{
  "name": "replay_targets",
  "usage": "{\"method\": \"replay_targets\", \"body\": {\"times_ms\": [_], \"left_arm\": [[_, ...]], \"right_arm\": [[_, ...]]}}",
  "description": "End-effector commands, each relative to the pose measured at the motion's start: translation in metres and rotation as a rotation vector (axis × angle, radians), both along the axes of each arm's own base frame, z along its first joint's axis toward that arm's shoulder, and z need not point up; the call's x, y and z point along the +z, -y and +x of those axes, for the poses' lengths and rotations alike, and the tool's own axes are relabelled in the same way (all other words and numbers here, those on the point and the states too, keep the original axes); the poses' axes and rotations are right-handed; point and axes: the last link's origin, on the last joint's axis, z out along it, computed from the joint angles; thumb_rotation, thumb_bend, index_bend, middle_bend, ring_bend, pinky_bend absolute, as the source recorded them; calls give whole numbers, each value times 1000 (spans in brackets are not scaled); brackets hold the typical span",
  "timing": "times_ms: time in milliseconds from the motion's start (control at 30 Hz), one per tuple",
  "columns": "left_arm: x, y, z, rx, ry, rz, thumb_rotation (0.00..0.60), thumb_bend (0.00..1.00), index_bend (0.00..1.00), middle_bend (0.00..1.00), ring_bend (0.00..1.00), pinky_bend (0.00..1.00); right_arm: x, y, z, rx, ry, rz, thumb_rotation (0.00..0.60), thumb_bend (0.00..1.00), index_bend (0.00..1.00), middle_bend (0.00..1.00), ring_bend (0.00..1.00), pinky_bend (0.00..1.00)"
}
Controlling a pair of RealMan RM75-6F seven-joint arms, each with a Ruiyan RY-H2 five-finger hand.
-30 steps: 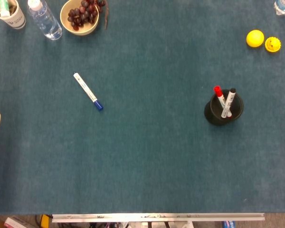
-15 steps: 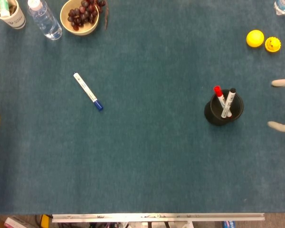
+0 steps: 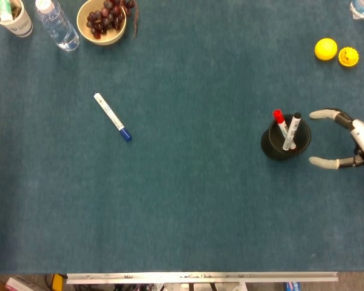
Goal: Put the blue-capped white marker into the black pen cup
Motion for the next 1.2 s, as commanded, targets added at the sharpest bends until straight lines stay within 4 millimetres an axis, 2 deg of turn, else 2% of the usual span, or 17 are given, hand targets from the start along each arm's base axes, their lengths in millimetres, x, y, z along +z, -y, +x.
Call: {"method": "replay_targets", "body": {"times_ms": [33, 400, 667, 1000, 1067, 1133, 1200], "left_arm": [[1, 0, -1, 2, 3, -1, 600, 297, 111, 0, 0, 0], [1, 0, -3, 3, 12, 1, 600, 297, 111, 0, 0, 0], [4, 1, -4, -11, 18, 11, 600, 297, 111, 0, 0, 0], [6, 1, -3, -13, 31, 7, 600, 297, 111, 0, 0, 0], [5, 1, -3, -13, 31, 3, 600, 297, 111, 0, 0, 0], [5, 1, -2, -14, 30, 2, 600, 297, 111, 0, 0, 0], [5, 0, -2, -14, 29, 1, 600, 297, 111, 0, 0, 0]], "right_arm": [[-7, 3, 0, 11, -13, 5, 467, 0, 267, 253, 112, 121], [-33, 17, 3, 45, -49, 27, 468, 0, 267, 253, 112, 121], [-51, 22, 12, 86, -15, 34, 470, 0, 267, 253, 112, 120], [-60, 27, 12, 81, 71, 15, 528, 0, 267, 282, 129, 123], [-63, 28, 12, 77, 79, 16, 556, 3, 267, 294, 146, 138], [-65, 29, 11, 74, 86, 14, 589, 57, 267, 314, 170, 167], [-69, 30, 11, 71, 91, 12, 600, 158, 282, 333, 195, 194]]}}
